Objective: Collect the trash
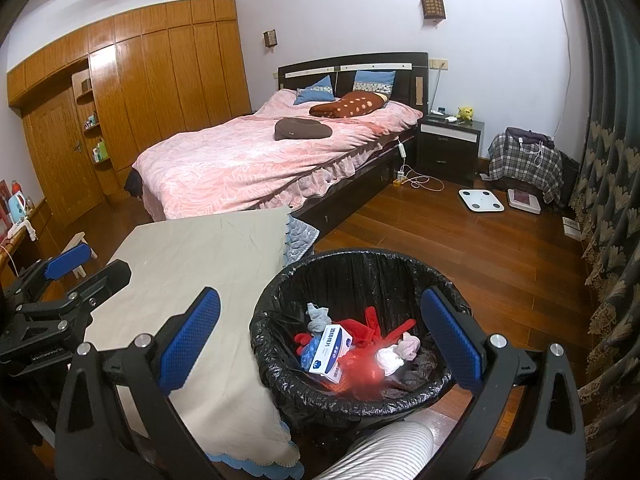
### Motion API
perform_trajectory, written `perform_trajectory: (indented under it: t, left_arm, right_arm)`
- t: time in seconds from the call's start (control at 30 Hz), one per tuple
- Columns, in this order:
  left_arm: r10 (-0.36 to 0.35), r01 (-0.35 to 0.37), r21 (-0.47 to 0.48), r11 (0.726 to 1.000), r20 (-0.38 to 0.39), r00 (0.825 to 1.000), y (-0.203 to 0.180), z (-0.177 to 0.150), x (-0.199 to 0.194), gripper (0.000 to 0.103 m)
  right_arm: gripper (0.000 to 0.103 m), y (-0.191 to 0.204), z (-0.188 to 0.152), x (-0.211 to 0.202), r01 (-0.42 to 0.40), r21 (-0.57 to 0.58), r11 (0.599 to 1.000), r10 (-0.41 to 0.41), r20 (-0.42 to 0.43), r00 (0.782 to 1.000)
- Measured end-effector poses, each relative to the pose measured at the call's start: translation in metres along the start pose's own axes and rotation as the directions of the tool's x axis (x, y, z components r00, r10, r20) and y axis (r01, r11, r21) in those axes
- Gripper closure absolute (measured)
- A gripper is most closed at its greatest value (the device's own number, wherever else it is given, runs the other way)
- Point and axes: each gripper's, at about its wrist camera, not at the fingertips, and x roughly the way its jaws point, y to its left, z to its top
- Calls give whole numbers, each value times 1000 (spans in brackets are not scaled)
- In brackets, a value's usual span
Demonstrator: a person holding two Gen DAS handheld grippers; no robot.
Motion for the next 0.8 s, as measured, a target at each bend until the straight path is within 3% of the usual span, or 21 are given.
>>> perform_trajectory:
  t: [0.8]
  left_arm:
    - [2, -2, 3, 1000, 0, 1000, 1, 0, -1, 6]
  right_arm:
    - [5, 0, 1, 0, 0, 1, 1000, 0, -2, 1000]
